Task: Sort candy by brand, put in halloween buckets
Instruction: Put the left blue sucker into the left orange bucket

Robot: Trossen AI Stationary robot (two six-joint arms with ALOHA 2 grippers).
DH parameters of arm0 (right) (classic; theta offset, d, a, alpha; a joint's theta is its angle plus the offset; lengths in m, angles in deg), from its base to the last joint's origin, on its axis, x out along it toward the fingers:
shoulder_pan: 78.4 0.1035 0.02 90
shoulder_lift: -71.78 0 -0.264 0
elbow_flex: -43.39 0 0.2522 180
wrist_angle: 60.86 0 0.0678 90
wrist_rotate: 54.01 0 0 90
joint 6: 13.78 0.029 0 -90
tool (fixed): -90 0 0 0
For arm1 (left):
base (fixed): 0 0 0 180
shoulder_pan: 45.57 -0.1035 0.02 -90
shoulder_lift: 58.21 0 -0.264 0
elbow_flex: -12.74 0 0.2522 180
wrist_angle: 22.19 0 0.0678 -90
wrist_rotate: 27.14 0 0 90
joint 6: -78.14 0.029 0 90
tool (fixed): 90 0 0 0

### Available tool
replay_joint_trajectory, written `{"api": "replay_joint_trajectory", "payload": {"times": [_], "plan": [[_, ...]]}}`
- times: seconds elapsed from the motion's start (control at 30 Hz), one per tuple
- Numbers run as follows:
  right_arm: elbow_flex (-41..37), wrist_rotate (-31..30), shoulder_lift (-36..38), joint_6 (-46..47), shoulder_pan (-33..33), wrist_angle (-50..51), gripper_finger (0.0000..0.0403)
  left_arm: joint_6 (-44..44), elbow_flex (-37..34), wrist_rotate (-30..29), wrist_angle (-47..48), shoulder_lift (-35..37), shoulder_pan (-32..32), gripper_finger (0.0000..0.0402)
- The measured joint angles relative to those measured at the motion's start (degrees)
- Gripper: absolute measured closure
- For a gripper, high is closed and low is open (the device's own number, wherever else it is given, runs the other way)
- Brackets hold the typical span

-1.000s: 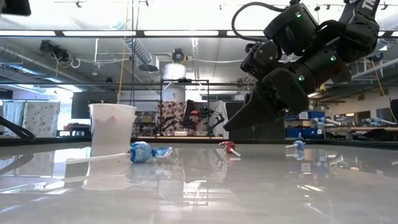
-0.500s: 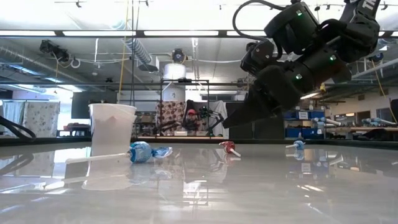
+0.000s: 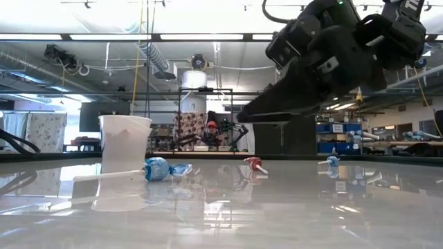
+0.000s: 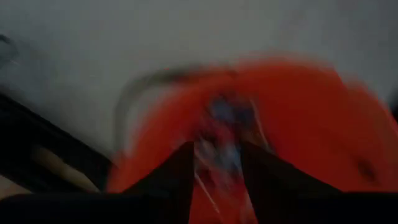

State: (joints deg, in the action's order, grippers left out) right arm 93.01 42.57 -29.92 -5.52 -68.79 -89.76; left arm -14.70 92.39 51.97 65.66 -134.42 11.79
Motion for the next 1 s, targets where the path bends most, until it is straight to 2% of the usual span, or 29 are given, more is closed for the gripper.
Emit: {"api": "replay_joint_trajectory", "payload": {"times": [0.1, 0.27, 0.37, 0.57, 0.7, 0.83, 1.0], "plan": [[2.5, 0.5, -3.0, -2.9, 2.3, -0.2, 0.0249, -6.5, 0.0, -8.1, 5.6, 0.0, -0.3, 0.0264], [7.8, -1.3, -8.4, -7.5, 4.7, -0.2, 0.0249, -9.1, 0.0, -12.2, 9.2, 0.0, -1.2, 0.0267], [11.0, -2.7, -10.8, -8.5, 5.1, -0.2, 0.0249, -9.1, 0.0, -16.6, 9.5, 0.0, -1.6, 0.0267], [17.2, -2.0, -16.0, -9.9, 4.9, 5.2, 0.0249, -8.8, 0.0, -35.2, 6.5, -0.1, -1.7, 0.0267], [19.7, 0.5, -18.0, -10.0, 5.0, 9.9, 0.0249, -4.7, 0.0, -46.2, 0.7, -1.2, -2.2, 0.0267], [20.3, 3.3, -18.3, -10.0, 5.3, 10.2, 0.0250, 1.2, 0.0, -49.0, -5.9, -3.9, -3.6, 0.0267], [20.8, 3.6, -18.3, -10.0, 5.4, 9.9, 0.0252, 6.4, -0.1, -46.4, -10.3, -7.6, -7.5, 0.0267]]}}
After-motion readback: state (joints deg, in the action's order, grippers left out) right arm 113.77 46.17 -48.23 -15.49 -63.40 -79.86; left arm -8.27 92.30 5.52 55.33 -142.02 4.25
